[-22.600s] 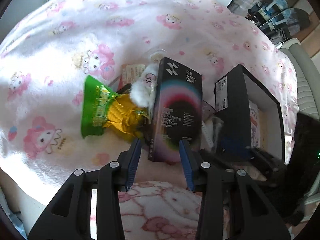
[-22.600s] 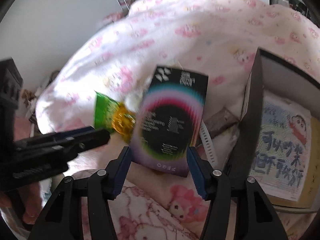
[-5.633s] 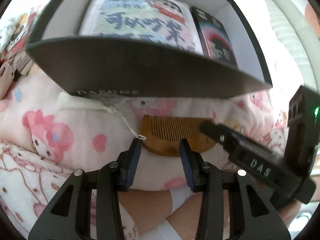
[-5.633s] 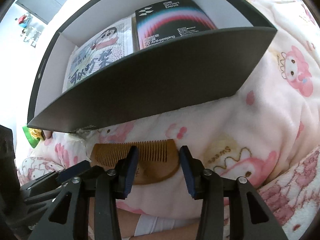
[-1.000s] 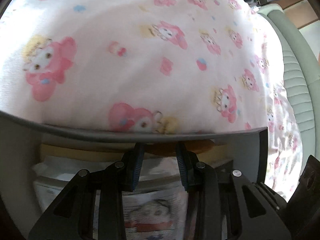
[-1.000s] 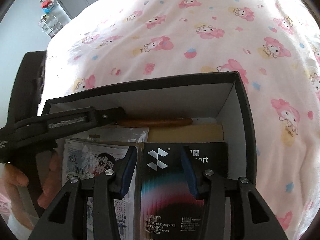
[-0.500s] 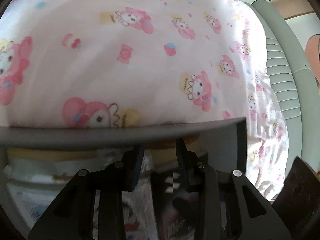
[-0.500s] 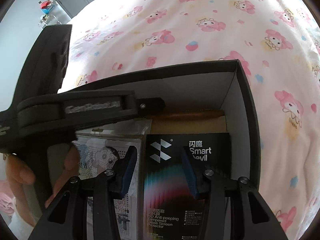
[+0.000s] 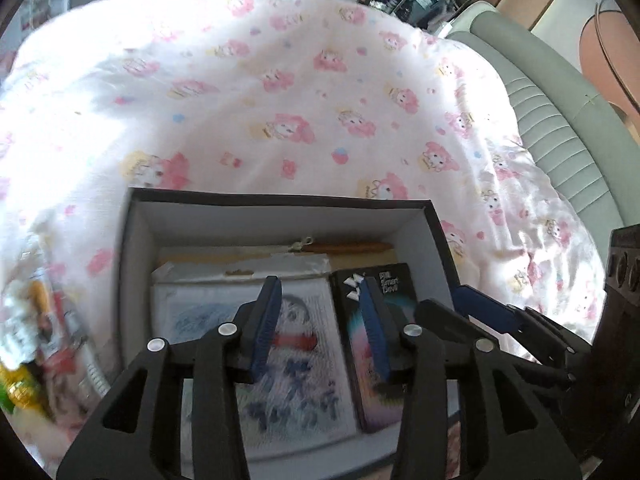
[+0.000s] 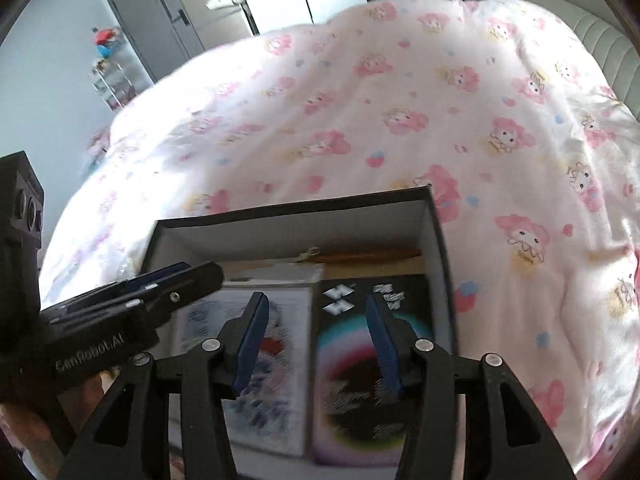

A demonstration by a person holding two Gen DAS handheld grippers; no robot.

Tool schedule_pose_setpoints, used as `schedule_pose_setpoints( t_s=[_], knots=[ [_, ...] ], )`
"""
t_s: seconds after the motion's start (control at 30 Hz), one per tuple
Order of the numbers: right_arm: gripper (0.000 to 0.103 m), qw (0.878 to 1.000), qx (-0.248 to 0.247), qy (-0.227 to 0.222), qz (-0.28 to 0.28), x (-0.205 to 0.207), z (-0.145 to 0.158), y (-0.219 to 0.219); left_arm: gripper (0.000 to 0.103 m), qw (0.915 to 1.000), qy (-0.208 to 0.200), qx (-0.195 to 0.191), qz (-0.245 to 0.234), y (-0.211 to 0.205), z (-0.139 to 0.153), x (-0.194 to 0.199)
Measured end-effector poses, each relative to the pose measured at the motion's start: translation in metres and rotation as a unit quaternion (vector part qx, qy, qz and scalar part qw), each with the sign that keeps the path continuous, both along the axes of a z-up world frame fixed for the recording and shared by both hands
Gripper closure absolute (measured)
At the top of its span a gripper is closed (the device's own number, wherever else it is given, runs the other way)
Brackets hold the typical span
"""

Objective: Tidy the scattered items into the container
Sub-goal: 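Withdraw both grippers up and away from the box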

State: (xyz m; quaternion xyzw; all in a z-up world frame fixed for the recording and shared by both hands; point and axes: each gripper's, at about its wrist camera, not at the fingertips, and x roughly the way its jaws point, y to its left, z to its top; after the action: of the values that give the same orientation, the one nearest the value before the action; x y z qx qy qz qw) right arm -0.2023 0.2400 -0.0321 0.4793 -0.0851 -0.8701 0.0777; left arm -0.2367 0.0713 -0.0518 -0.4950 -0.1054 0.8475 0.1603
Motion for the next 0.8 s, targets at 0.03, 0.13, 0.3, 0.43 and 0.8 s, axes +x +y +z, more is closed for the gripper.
schedule_pose_setpoints(
  t_s=[0.03, 0.13, 0.3, 0.43, 0.8],
  knots=[
    [0.056, 1.000, 0.003, 0.004, -0.004, 0.007, 0.003, -0.003, 0.063, 1.0000, 0.008, -0.005, 0.003, -0.002, 0.005, 0.007],
    [0.056, 1.000, 0.000, 0.020, -0.007, 0.024, 0.015, -0.009, 0.063, 0.9999, 0.013, 0.006, 0.007, -0.012, 0.017, 0.030],
    [0.055, 0.999, 0.015, 0.041, -0.003, 0.062, 0.032, -0.022, 0.063, 0.9997, 0.024, -0.002, 0.004, -0.020, 0.032, 0.066],
    [0.055, 0.998, 0.027, 0.051, 0.000, 0.091, 0.043, -0.030, 0.063, 0.9993, 0.035, -0.011, 0.003, -0.025, 0.041, 0.095],
    [0.055, 0.997, 0.058, 0.053, 0.006, 0.152, 0.052, -0.048, 0.063, 0.9987, 0.038, -0.035, 0.002, -0.035, 0.048, 0.157]
  ],
)
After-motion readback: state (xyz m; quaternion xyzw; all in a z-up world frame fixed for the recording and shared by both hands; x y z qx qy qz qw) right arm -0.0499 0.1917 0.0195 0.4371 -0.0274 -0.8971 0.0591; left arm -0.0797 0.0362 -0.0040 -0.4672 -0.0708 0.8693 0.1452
